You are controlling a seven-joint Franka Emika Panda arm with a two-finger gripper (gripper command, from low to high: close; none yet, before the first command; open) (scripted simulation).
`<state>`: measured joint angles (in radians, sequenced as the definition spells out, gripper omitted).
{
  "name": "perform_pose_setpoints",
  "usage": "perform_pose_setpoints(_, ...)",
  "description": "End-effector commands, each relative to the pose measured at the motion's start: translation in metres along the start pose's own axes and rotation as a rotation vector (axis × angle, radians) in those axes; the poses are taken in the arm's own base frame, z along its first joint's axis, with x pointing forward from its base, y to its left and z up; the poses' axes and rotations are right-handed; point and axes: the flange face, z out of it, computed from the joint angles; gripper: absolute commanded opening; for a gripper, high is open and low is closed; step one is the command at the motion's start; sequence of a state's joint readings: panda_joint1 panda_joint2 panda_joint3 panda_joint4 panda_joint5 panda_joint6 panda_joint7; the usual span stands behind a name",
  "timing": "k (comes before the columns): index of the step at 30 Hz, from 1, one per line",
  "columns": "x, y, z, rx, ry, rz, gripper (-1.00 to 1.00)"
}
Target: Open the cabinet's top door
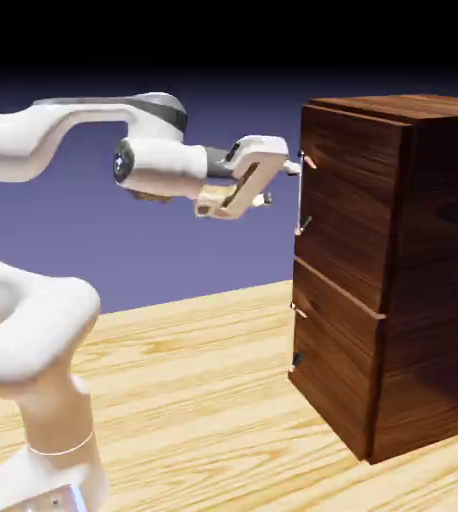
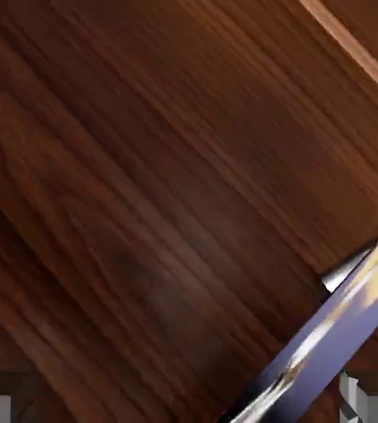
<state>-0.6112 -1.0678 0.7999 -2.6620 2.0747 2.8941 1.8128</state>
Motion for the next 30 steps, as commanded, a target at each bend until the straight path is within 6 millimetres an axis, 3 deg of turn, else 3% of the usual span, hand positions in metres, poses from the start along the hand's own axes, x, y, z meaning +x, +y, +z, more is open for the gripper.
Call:
perform_pose_setpoints(1,0.002,0.003,0.001,0.0,-0.013,0.047,0.0)
perform_pose_setpoints(16,0.05,0.037,0.026,-0.039,-0.192,0.689,0.0)
perform_pose_setpoints(21,0.04,0.036,0.075,-0.039,-0.192,0.689,0.0)
perform_pose_setpoints(22,0.04,0.036,0.075,-0.039,-0.192,0.689,0.0)
perform_pose_setpoints(23,0.04,0.036,0.075,-0.039,-0.192,0.689,-1.0)
perform_pose_setpoints(30,0.041,0.033,0.071,-0.057,-0.185,0.687,-1.0)
